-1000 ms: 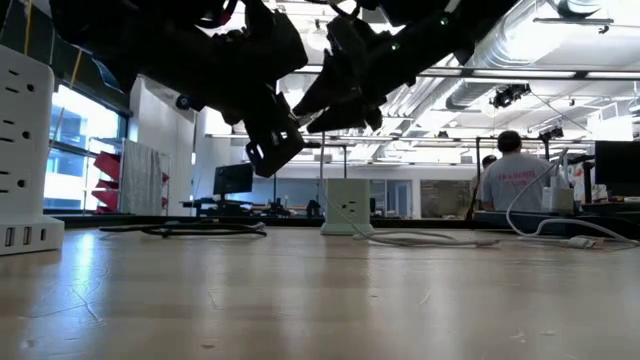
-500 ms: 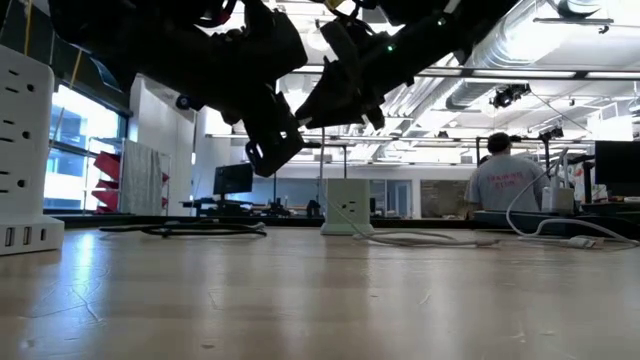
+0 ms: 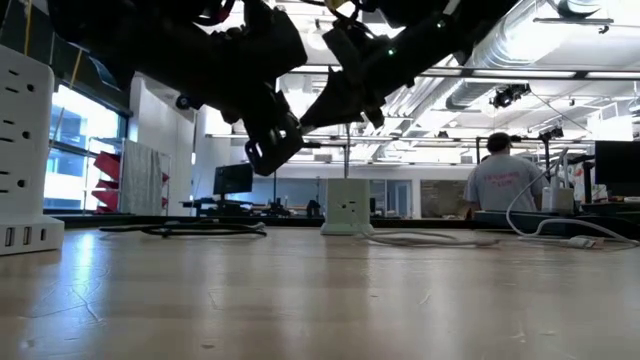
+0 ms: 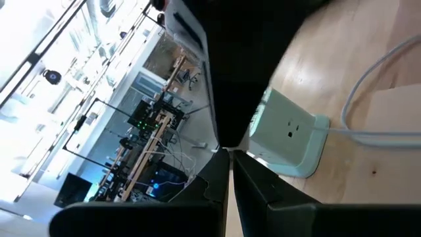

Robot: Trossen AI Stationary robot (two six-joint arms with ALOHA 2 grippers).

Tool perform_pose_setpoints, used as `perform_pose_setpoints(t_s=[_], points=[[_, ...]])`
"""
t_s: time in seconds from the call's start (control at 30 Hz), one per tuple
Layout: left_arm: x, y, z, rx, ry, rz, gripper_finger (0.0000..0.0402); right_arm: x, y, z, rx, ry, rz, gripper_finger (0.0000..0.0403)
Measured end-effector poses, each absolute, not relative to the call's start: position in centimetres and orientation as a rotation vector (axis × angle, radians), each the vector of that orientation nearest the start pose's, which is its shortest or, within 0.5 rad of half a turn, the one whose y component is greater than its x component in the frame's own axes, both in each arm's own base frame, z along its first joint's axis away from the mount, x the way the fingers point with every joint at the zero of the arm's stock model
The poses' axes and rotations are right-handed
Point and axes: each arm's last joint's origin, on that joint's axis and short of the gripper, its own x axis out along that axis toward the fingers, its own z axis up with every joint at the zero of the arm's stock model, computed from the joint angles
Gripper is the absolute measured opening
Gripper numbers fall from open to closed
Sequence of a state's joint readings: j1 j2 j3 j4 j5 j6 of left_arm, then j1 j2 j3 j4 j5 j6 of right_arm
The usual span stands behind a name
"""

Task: Insert USB
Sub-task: Insert the white charger cable into the light green outlet extension

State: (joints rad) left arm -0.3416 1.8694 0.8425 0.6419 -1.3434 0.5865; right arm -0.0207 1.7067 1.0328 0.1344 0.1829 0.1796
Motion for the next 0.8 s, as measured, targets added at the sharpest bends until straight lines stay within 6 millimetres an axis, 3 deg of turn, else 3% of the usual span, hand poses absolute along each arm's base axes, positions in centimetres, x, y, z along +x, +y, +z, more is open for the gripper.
perform_pose_setpoints(t_s=[0.2, 0.33, 0.43, 0.63, 0.8], points=[[33.2, -9.2, 14.7, 0.872, 0.582, 0.867, 0.0, 35.2, -1.4, 21.6, 0.029, 0.634, -0.217, 0.0001], [33.1, -9.3, 14.6, 0.87, 0.584, 0.884, 0.0, 33.7, -1.8, 22.6, -0.133, 0.72, -0.171, 0.0], [33.1, -9.2, 14.5, 0.818, 0.561, 0.892, 0.0, 32.4, -2.3, 23.2, -0.36, 0.804, -0.086, 0.0], [32.6, -9.2, 13.0, 0.639, 0.549, 0.799, 0.0, 31.4, -3.7, 22.0, -0.974, 0.985, 0.218, 0.0], [31.6, -9.2, 11.6, 0.447, 0.596, 0.736, 0.0, 31.8, -5.9, 21.5, -1.251, 0.994, 0.308, 0.0]])
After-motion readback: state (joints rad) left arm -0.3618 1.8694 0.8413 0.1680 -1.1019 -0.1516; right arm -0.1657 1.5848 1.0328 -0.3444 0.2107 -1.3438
